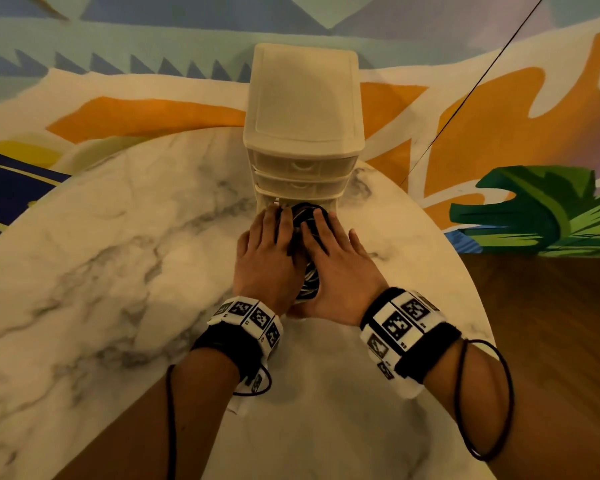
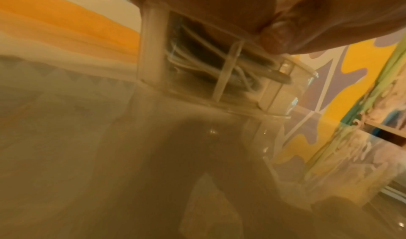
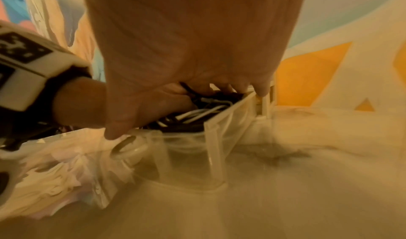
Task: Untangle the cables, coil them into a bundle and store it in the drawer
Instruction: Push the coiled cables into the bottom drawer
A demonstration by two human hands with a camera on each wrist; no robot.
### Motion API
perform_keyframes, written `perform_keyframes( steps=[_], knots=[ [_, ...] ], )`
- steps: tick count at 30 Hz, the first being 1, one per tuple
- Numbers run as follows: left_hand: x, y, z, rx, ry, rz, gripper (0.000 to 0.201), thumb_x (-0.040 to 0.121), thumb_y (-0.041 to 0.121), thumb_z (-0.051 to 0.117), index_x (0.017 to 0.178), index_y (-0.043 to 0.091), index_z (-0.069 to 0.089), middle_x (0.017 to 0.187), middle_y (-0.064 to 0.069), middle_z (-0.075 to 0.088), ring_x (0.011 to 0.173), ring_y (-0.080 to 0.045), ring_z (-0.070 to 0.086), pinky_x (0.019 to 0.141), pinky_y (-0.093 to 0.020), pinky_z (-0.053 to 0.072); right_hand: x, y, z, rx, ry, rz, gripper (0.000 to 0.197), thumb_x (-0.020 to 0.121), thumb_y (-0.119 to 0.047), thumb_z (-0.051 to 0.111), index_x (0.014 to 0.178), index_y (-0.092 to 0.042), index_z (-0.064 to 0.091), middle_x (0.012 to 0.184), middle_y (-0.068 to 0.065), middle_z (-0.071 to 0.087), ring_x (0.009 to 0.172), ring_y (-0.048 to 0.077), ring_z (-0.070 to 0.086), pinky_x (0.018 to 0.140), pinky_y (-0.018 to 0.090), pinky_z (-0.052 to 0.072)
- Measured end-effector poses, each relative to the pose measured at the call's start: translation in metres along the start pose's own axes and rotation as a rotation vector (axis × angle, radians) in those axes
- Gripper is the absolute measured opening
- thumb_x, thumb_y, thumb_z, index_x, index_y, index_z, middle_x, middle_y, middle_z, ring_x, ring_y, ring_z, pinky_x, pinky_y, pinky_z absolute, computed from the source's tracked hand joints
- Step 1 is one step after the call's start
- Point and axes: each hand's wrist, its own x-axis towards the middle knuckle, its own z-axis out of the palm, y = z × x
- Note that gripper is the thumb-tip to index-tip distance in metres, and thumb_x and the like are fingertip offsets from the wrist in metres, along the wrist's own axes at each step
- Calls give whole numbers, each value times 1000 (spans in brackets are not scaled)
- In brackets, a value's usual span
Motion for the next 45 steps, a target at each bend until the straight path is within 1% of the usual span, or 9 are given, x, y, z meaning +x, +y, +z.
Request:
perform_keyframes(
  steps=[11, 17, 22, 26, 29, 32, 36, 41, 45],
  knots=[
    [17, -10, -19, 78, -114, 110, 68, 92, 46, 37, 149, 16, 15, 155, -4, 22, 142, -20, 18, 113, -38, 19, 15, -6, -9, -256, -190, 17, 136, 55, -87, 54, 149, -17, -14, 155, 16, -24, 142, 36, -22, 113, 63, 4],
    [20, -10, -39, -75, -93, 187, 64, 86, 39, 49, 144, 19, 30, 149, -3, 35, 133, -22, 36, 106, -37, 31, 27, -2, -18, -235, -190, 13, 136, 55, -83, 60, 150, -20, -14, 156, 14, -23, 143, 36, -20, 114, 62, 8],
    [0, -14, -23, -12, -153, 223, 65, 95, 45, 35, 150, 15, 15, 160, -1, 2, 146, -16, 0, 118, -35, 8, 22, 4, -10, -136, -140, 0, 133, 53, -84, 58, 149, -26, -13, 156, 8, -25, 142, 31, -24, 114, 61, 12],
    [-7, -4, -23, -13, -191, 173, 63, 98, 45, 23, 150, 14, 6, 159, -3, -5, 145, -16, -12, 118, -36, -5, 21, 7, -6, -100, -102, 7, 132, 53, -86, 57, 149, -27, -13, 157, 5, -23, 143, 26, -24, 115, 56, 17],
    [-19, 2, -27, -7, -88, 87, 48, 96, 32, 32, 140, 13, 35, 153, -10, 26, 144, -25, 15, 115, -42, 16, 21, 9, -4, -97, -93, -9, 129, 56, -86, 55, 150, -25, -9, 156, 5, -24, 142, 25, -27, 116, 52, 19],
    [-24, -1, -29, -25, 107, 88, 36, 82, 24, 43, 107, 9, 63, 103, -13, 60, 93, -33, 57, 75, -43, 48, 20, 11, -1, -93, -51, -13, 129, 54, -90, 51, 150, -24, -5, 156, 5, -24, 141, 24, -28, 115, 51, 22],
    [-13, 1, -24, -122, 102, 285, 39, 76, 22, 37, 93, 4, 67, 84, -11, 63, 75, -30, 59, 65, -39, 51, 19, 9, 0, -70, -34, -15, 129, 56, -87, 54, 150, -22, -6, 157, 5, -23, 142, 23, -28, 114, 47, 27],
    [-3, 1, -17, -171, 95, 219, 17, 79, 23, 52, 84, 15, 66, 85, -1, 64, 88, -25, 55, 72, -35, 39, 20, 8, -2, -81, -61, 9, 131, 56, -86, 55, 150, -21, -10, 156, 4, -25, 142, 20, -27, 113, 43, 25],
    [1, -5, -22, -47, 92, 306, 33, 81, 36, 43, 83, 21, 72, 93, 3, 61, 100, -20, 46, 84, -35, 34, 20, 10, 1, -42, 1, -11, 131, 52, -88, 51, 151, -22, -3, 158, 3, -17, 145, 19, -20, 112, 45, 31]
  ],
)
